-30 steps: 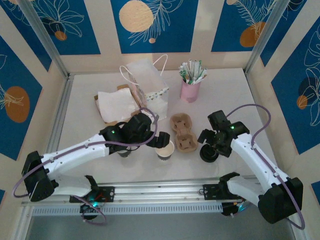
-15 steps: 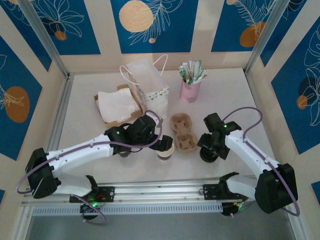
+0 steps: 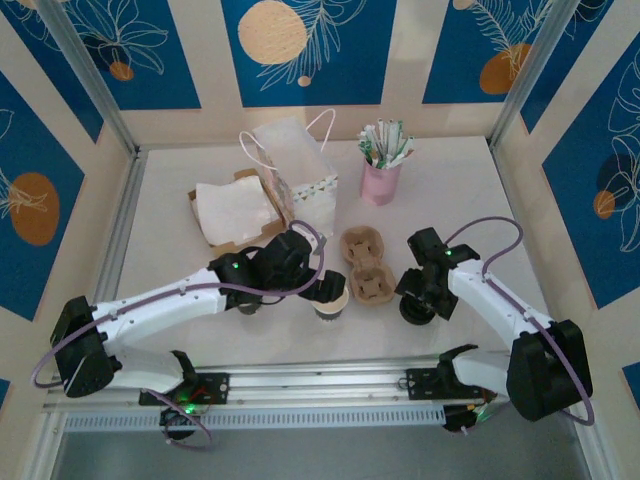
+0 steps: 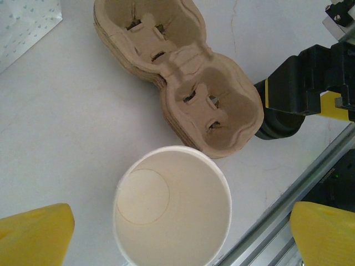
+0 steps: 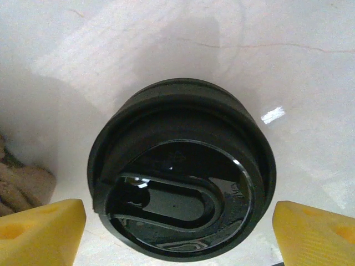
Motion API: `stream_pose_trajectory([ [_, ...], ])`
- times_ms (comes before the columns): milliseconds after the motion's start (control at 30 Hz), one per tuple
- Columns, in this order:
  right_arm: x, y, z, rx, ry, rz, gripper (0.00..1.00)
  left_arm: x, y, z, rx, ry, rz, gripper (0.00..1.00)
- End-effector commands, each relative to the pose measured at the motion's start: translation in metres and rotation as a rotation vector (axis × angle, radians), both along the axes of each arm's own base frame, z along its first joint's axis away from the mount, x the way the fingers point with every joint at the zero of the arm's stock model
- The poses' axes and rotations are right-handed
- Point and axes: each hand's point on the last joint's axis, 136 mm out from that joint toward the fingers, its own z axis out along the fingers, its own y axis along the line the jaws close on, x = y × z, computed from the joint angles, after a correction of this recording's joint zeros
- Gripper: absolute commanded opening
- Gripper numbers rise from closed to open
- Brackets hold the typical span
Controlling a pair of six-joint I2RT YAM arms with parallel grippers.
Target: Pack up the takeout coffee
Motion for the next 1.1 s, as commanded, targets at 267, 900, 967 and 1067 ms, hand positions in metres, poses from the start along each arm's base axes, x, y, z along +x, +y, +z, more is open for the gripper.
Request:
stream_pose_trajectory([
  [267,-0.0007,0.0003,-0.0069,0.039,0.004,-0.022,0.84,-0.0027,-0.0055,0.0132,-0.034,-0.031,-0.023,1.0],
  [900,0.0006,-0.0031,-0.009,0.041,0.009,-0.027,0.8,-0.0008,-0.006,0.0144,-0.029,-0.033,-0.018,1.0],
  [967,0.0009,-0.0035,-0.0088,0.041,0.007,-0.027,0.78,-0.0003,-0.0057,0.0143,-0.027,-0.033,-0.015,1.0],
  [1067,0.0011,-0.0032,-0.009,0.043,0.008,-0.024,0.78,-0.0007,-0.0056,0.0142,-0.027,-0.032,-0.015,1.0],
])
